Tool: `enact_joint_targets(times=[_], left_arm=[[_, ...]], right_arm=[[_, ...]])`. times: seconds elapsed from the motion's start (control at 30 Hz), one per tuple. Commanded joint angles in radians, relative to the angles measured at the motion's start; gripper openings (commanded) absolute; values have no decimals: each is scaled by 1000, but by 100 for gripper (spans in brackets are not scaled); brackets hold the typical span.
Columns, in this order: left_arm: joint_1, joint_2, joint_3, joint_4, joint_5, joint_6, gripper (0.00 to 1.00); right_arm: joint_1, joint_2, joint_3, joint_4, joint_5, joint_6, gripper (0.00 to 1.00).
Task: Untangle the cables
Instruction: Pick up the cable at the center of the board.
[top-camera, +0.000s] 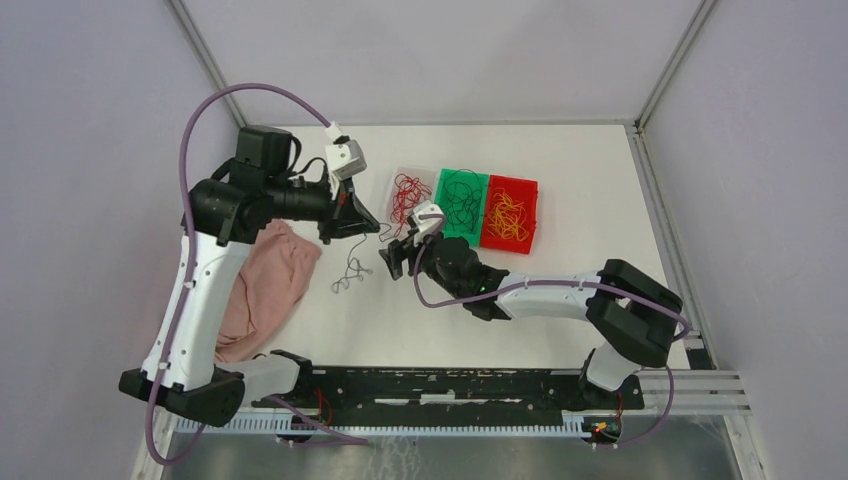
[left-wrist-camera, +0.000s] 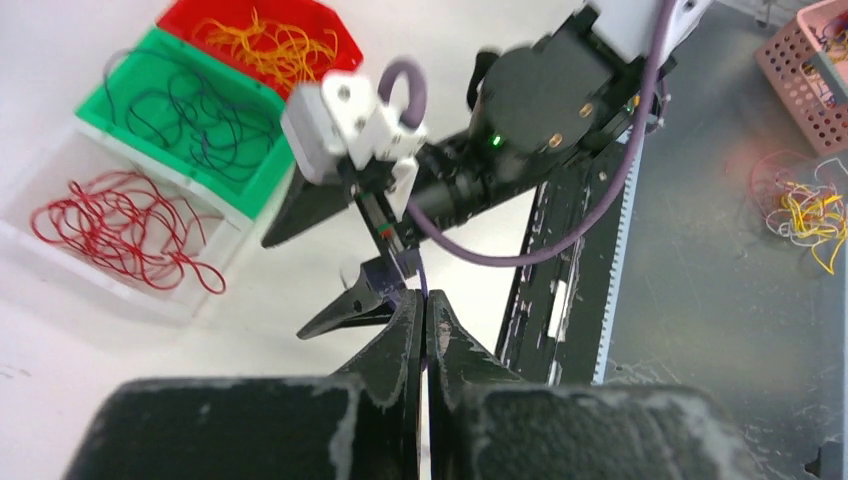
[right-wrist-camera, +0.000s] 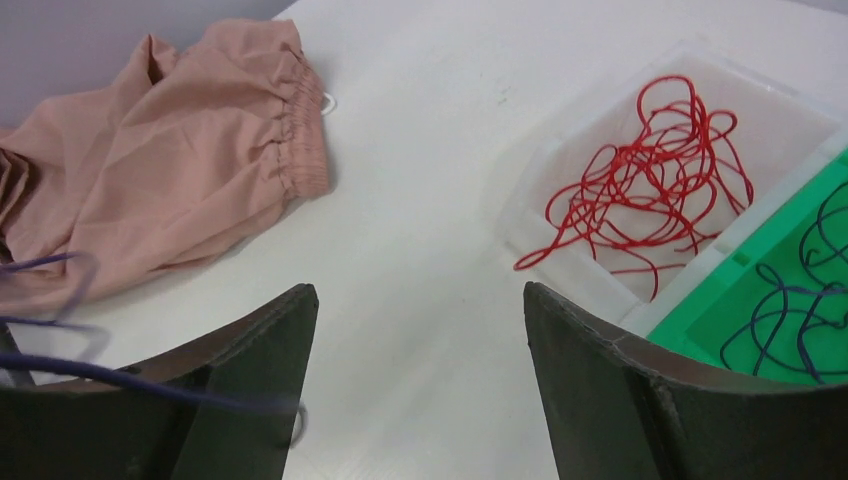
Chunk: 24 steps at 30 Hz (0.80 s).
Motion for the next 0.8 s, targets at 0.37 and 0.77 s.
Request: enact_joint_targets(times=[0.37, 0.77], left_arm=[[-4, 30, 226, 4, -25, -69, 3], [-6, -12, 86, 58, -37, -26, 3]], right_arm=[[3, -129, -293, 143, 2, 101, 83], [-9, -511, -140, -223, -395, -28, 99]])
